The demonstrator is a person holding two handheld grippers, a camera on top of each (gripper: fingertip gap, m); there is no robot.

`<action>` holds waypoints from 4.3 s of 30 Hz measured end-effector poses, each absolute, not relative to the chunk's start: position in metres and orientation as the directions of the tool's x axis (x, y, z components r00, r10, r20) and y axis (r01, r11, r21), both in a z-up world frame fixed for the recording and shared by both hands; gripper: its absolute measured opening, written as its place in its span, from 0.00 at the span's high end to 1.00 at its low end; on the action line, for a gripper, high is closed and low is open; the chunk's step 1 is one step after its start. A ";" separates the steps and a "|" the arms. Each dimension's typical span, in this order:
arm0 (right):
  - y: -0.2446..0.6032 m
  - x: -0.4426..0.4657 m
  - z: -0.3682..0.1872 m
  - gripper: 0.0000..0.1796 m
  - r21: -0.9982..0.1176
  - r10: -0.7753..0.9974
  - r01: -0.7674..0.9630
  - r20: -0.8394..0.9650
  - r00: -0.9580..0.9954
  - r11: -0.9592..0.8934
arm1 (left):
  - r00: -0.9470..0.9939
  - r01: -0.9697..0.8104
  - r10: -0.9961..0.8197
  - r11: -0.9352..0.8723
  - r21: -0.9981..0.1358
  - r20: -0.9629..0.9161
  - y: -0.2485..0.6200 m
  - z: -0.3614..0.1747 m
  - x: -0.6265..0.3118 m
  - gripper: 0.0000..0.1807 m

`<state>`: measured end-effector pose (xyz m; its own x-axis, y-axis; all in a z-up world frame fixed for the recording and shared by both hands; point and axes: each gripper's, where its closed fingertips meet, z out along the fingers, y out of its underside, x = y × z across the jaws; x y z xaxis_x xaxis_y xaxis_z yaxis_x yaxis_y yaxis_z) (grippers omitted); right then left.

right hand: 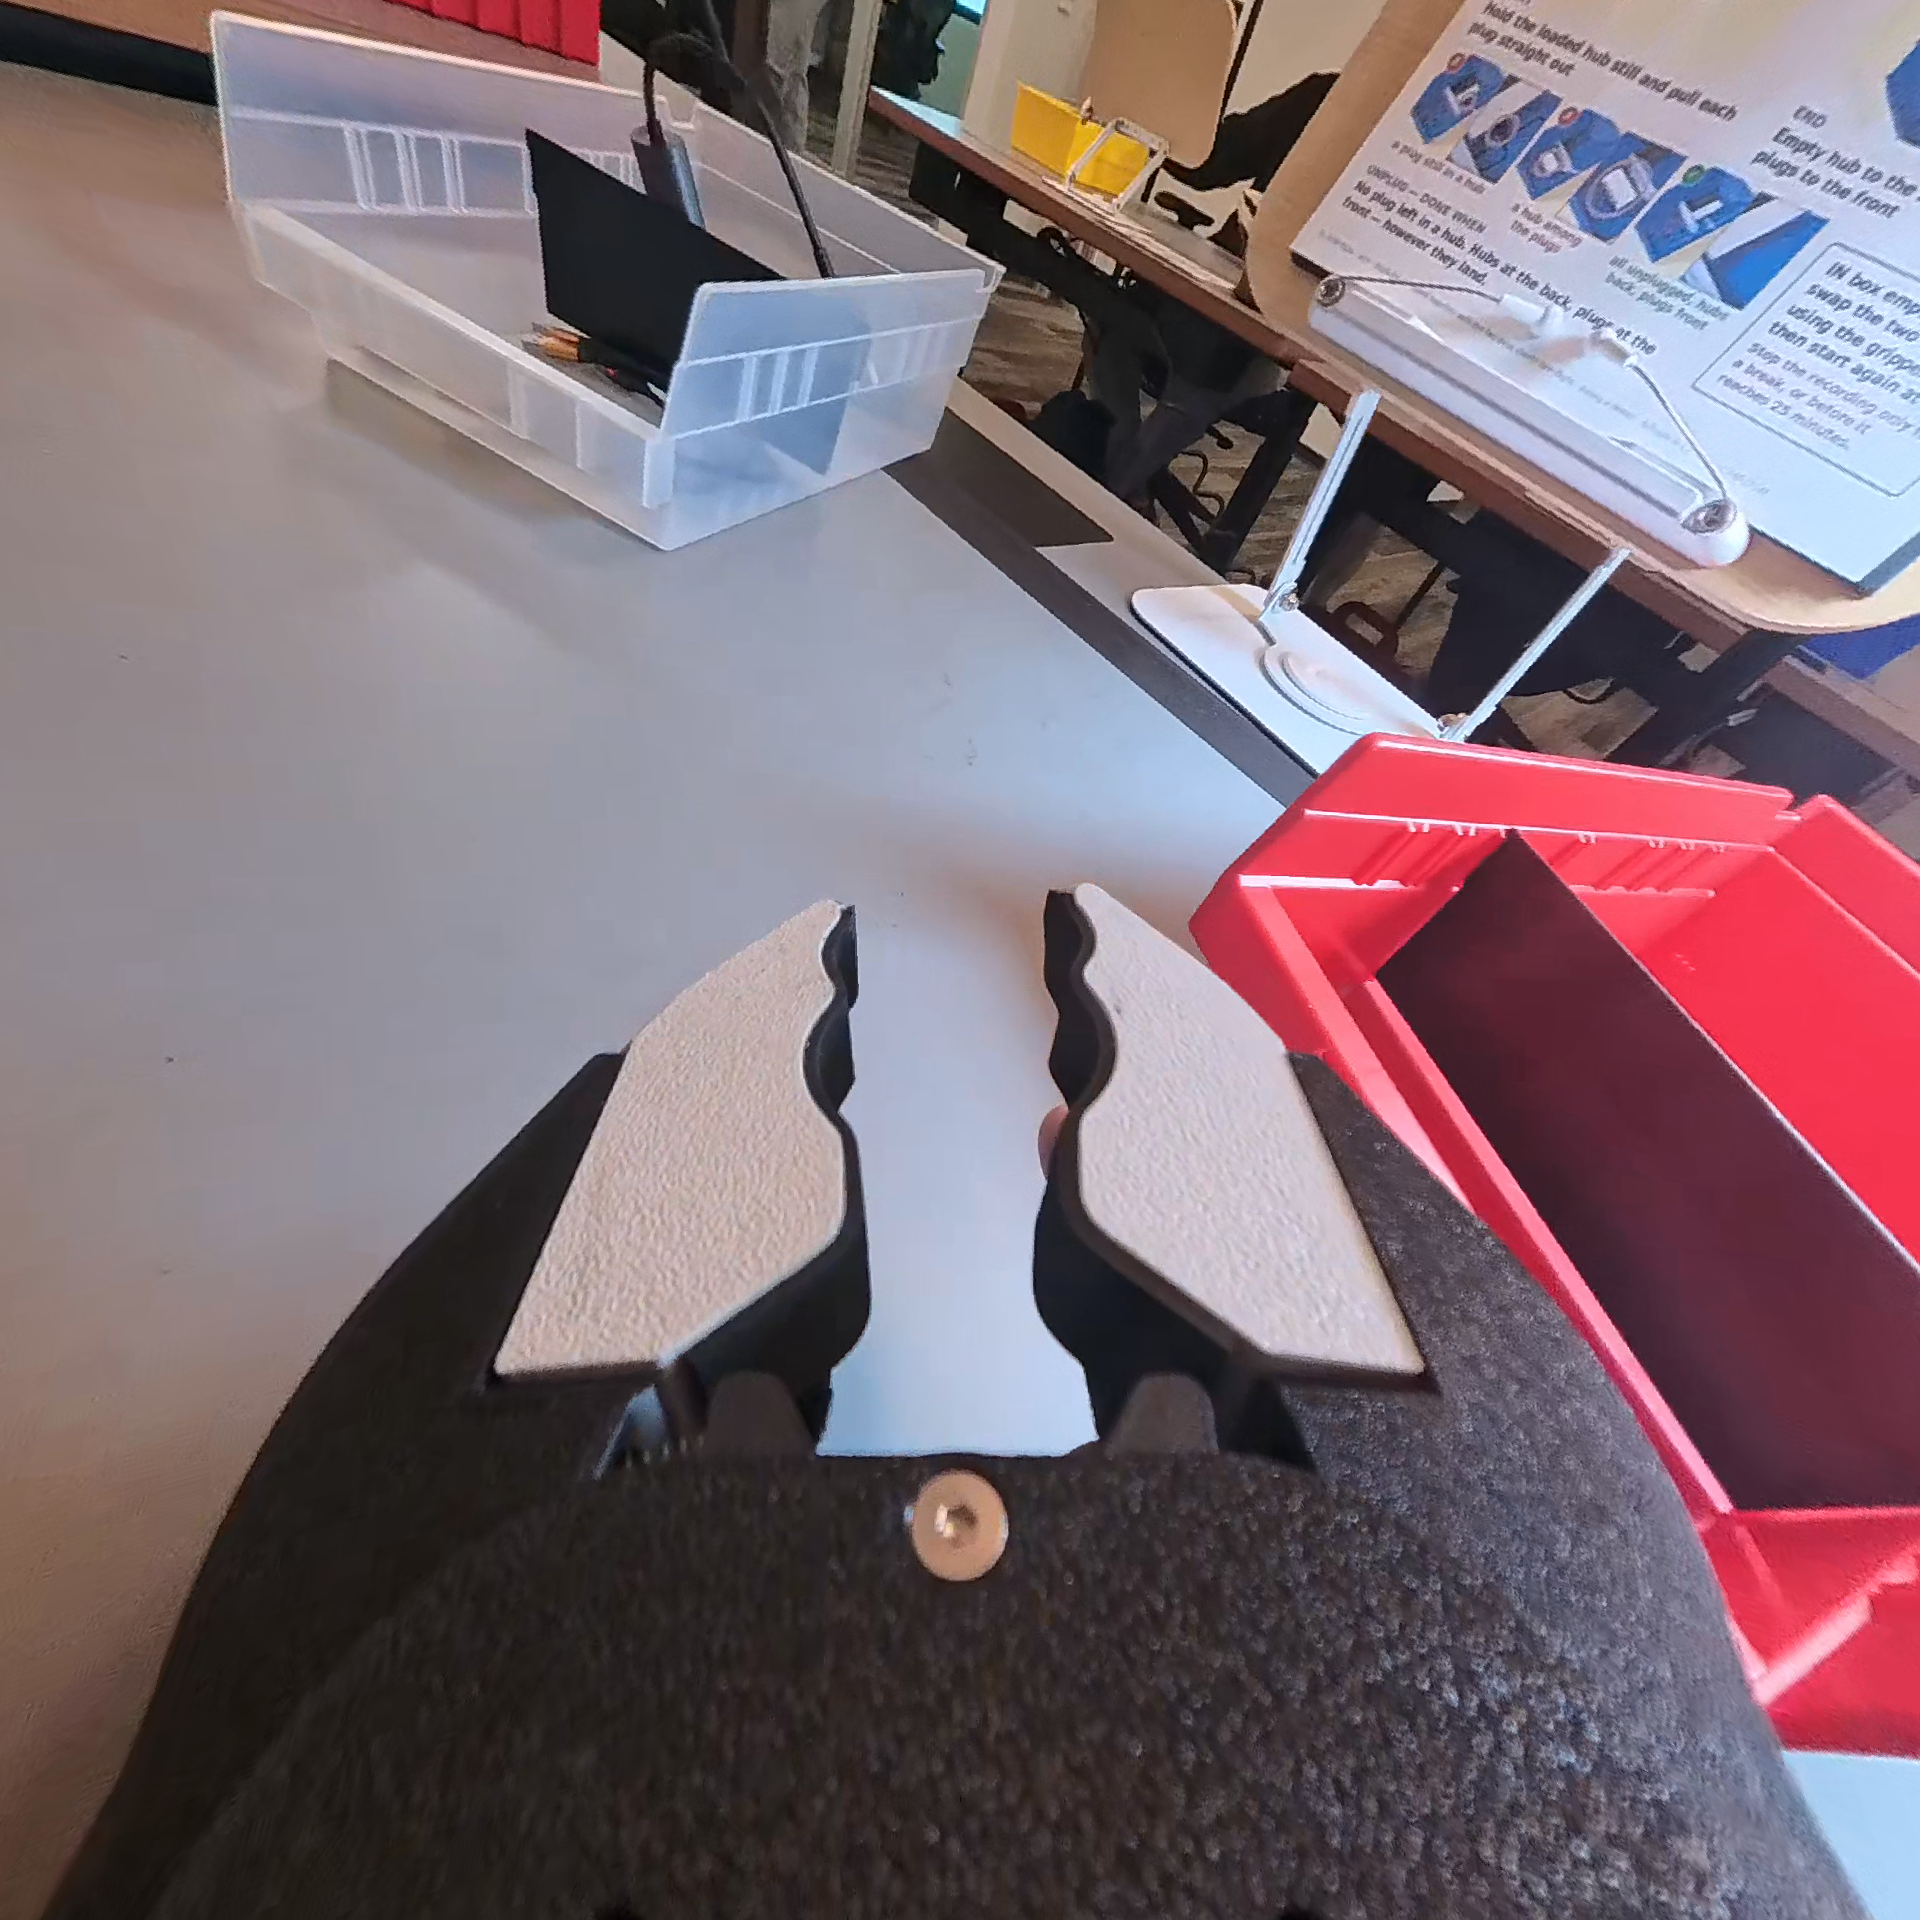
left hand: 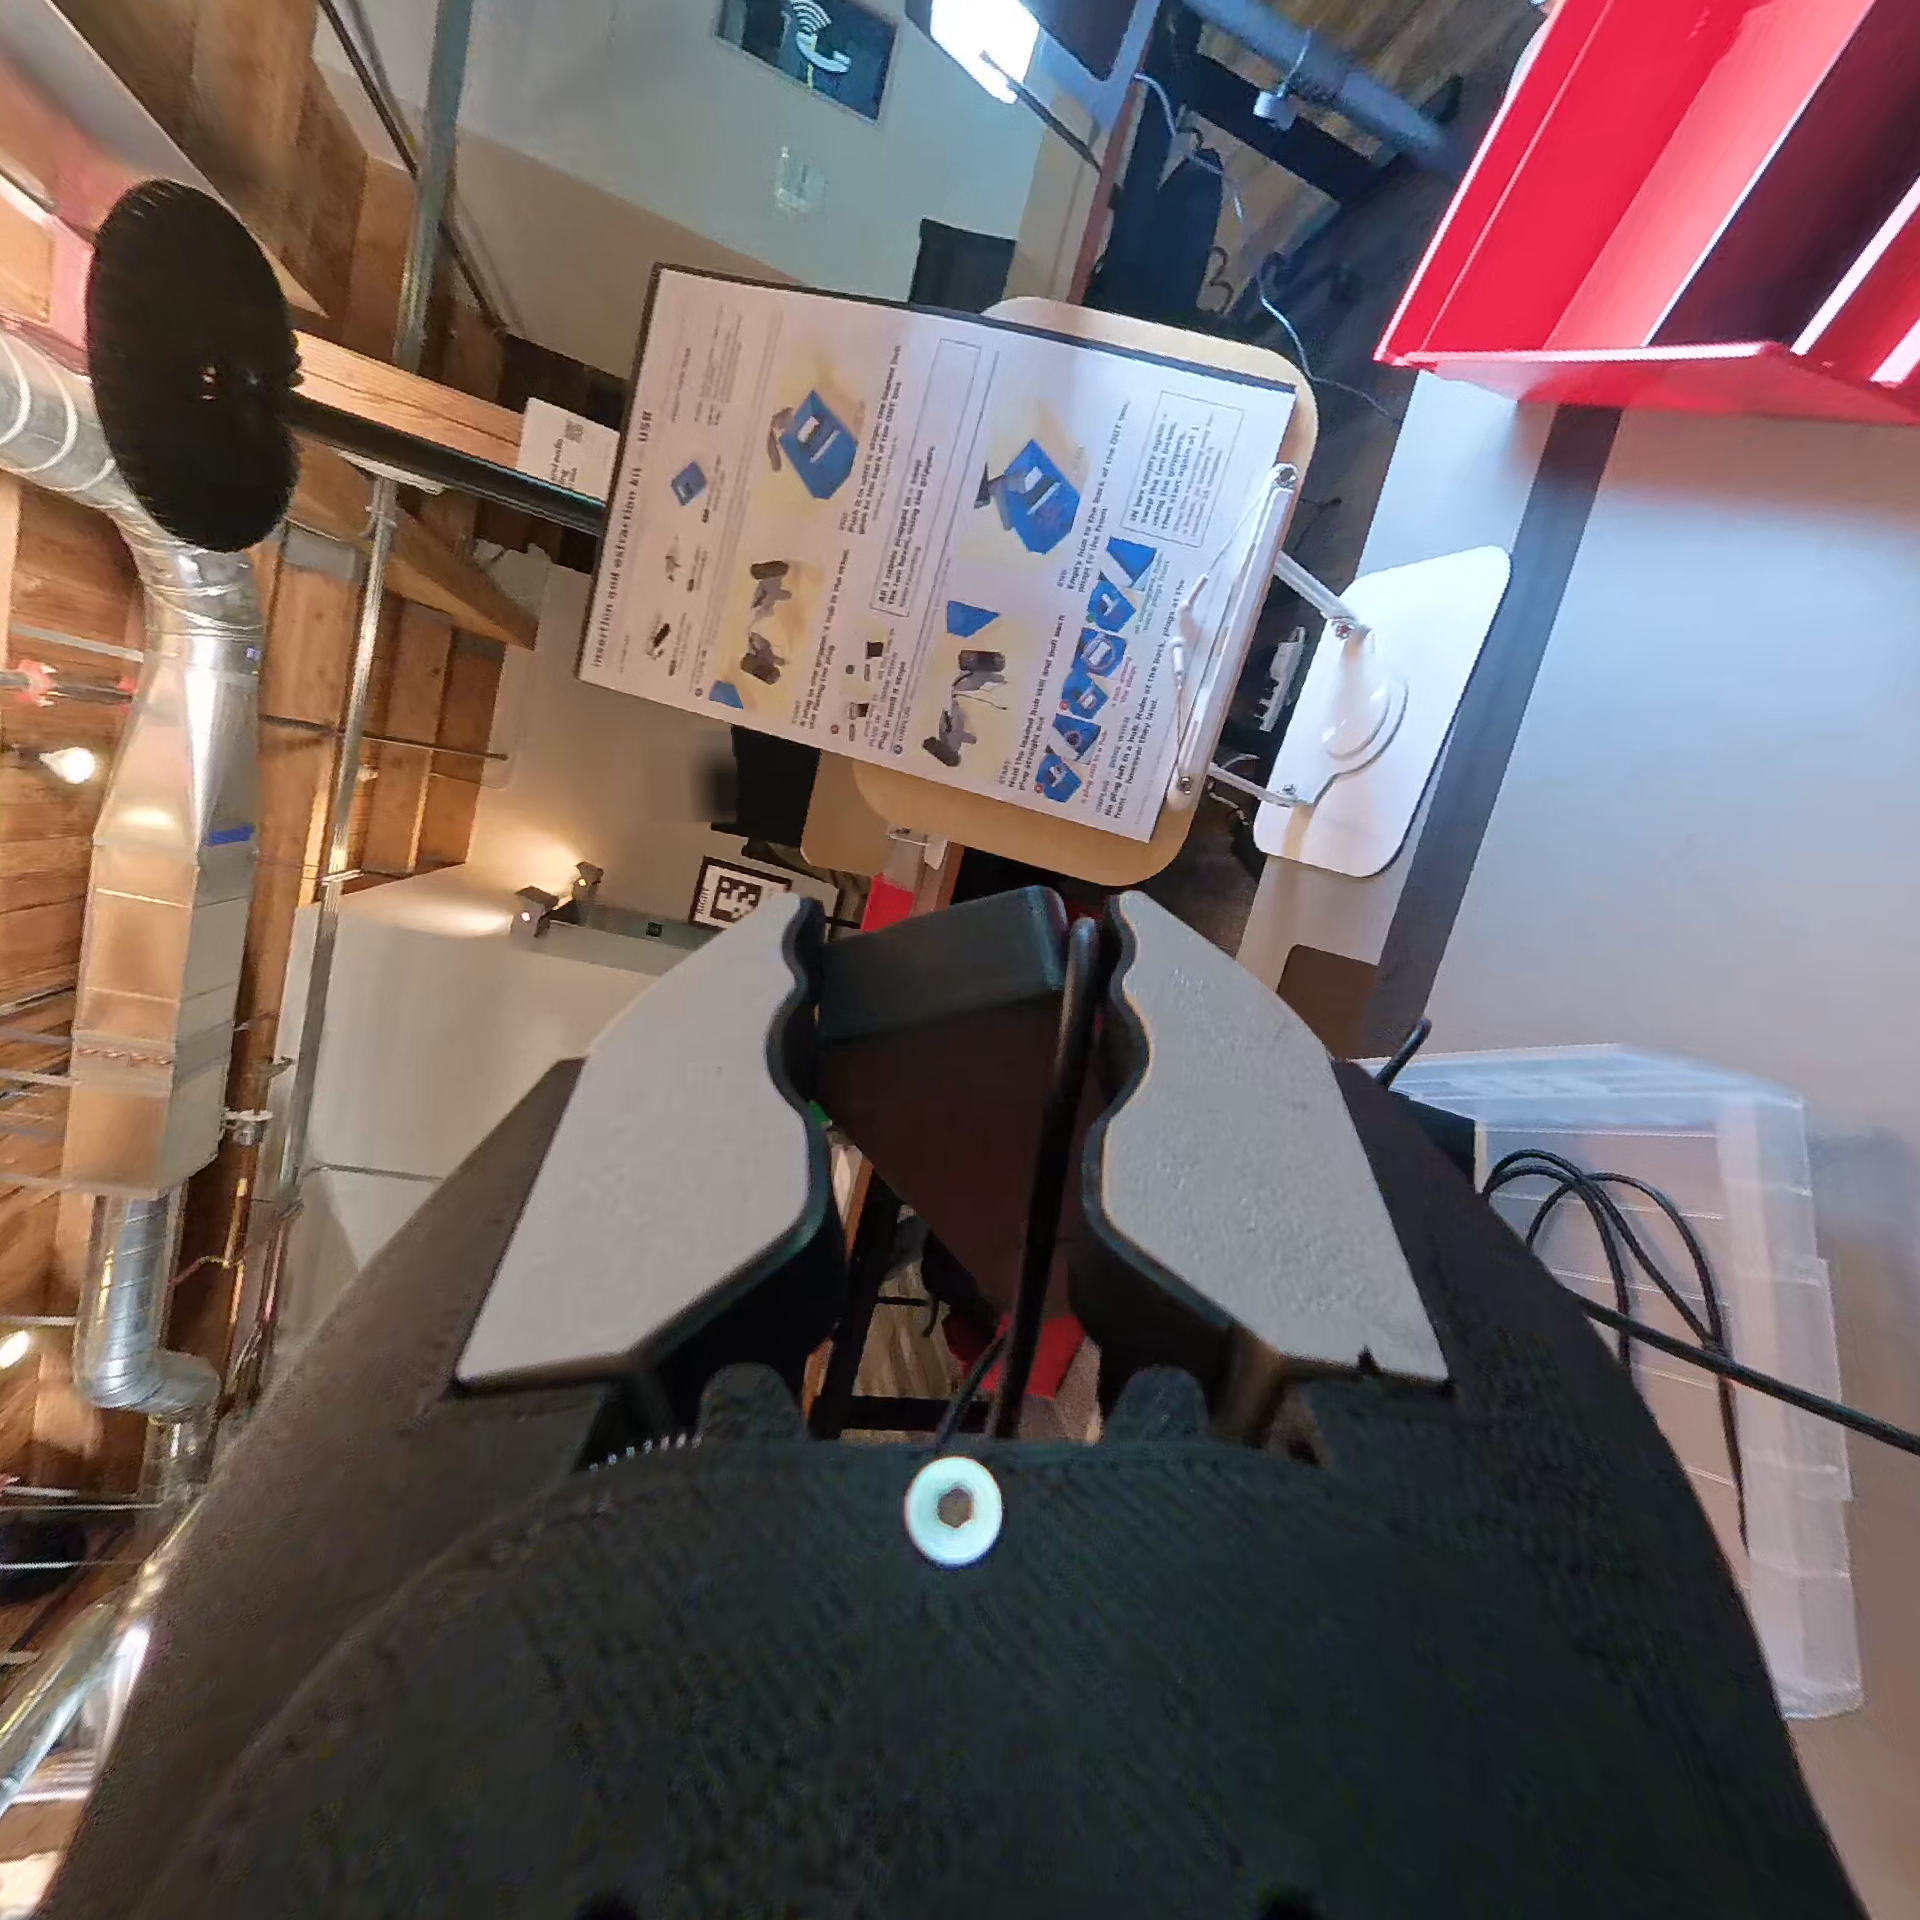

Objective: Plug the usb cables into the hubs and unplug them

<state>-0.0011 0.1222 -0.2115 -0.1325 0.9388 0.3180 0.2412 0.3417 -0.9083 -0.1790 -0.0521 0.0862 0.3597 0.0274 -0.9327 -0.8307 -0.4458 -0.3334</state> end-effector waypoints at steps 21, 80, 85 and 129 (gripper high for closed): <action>-0.008 -0.122 -0.097 0.62 -0.953 0.946 -0.132 0.291 -0.143 0.273 | 0.729 -0.648 0.059 -0.261 -0.716 -0.682 0.016 -0.038 -0.079 0.73; 0.077 -0.036 -0.155 0.61 -0.930 0.949 0.318 0.082 -0.306 0.183 | 0.958 -0.181 0.079 -0.584 -0.791 -0.277 0.043 -0.211 -0.122 0.86; 0.054 -0.061 -0.164 0.59 -0.963 0.980 0.264 -0.009 -0.200 0.045 | 0.940 -0.262 0.011 -0.613 -0.745 -0.340 0.054 -0.216 -0.091 0.86; 0.046 -0.012 -0.161 0.65 -0.993 0.744 0.089 -0.007 -0.668 0.071 | 0.897 -0.312 -0.432 -0.456 -0.834 -0.099 0.036 -0.218 -0.007 0.70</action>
<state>-0.0119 0.0464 -0.1606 -0.6685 0.7437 -0.0065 0.0891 0.0713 -0.9935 -0.0074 0.0362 -0.2182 0.8965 -0.4317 -0.0994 -0.3118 -0.4555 -0.8338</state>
